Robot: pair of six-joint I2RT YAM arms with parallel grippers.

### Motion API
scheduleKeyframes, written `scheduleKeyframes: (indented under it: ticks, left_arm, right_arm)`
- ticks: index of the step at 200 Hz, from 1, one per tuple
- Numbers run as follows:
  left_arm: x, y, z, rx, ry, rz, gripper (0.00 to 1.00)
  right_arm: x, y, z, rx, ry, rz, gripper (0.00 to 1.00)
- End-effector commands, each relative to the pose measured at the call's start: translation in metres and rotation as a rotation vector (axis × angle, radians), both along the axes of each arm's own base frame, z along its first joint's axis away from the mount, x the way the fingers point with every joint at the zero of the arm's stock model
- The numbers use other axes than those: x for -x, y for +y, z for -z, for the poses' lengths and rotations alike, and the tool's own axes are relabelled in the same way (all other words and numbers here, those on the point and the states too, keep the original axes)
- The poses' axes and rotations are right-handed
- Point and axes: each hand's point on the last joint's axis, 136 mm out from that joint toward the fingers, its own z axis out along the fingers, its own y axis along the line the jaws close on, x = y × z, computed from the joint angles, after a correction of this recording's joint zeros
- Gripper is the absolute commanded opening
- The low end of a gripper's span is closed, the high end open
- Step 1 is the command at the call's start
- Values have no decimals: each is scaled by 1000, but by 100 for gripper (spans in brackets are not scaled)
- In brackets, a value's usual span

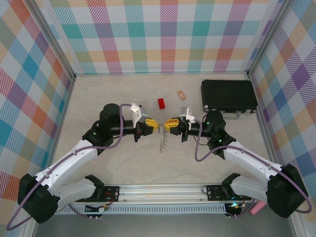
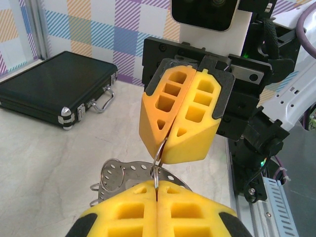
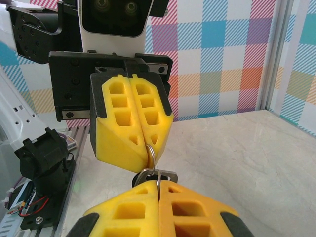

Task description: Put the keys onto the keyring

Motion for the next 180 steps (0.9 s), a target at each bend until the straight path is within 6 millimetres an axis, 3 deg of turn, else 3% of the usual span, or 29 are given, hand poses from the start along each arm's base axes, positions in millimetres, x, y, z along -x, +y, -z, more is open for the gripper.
scheduleKeyframes:
  ticks: [1, 21, 180]
  left_arm:
    - [0, 1, -5, 18, -2, 14, 0]
    - [0, 0, -5, 17, 3, 16, 0]
    - [5, -2, -5, 26, 14, 50, 0]
  right_arm:
    - [8, 0, -11, -29, -40, -31, 0]
    - [9, 0, -18, -48, -67, -38, 0]
    - [8, 3, -14, -41, -44, -54, 0]
